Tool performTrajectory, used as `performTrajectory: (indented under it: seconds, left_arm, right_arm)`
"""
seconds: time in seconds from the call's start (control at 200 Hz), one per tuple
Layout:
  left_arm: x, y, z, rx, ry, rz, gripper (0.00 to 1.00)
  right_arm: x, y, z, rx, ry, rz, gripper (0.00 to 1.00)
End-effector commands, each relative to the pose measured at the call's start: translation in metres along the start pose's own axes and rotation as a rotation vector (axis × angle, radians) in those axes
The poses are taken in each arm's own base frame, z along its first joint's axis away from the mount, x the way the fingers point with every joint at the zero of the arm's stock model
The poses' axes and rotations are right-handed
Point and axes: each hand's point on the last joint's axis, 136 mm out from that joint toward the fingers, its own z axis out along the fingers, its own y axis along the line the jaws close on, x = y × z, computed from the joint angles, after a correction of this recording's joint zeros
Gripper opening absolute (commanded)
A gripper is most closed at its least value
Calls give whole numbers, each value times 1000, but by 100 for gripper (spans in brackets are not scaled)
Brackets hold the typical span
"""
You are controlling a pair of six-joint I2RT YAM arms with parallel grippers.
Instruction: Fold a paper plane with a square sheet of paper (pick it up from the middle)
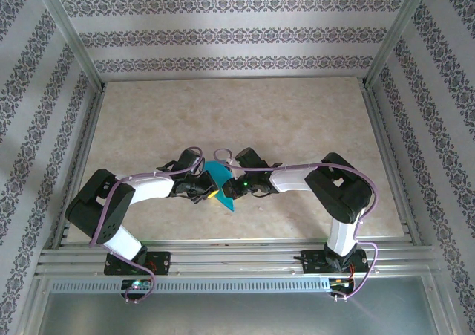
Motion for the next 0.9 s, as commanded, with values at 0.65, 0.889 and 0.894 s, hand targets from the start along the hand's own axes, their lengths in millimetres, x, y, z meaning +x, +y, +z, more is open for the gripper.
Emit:
performTrajectory:
  seconds: [0.65, 0.889, 0.894]
  left_arm:
    - [15, 57, 15, -150, 27, -23, 5]
    - [14, 59, 15, -163, 22, -17, 5]
    - [14, 59, 15, -162, 21, -17, 5]
  right_arm:
    - [-41, -2, -75, 57, -213, 198, 43]
    - [-14, 28, -69, -76, -90, 250, 27]
    - [-13, 29, -68, -79, -86, 250, 27]
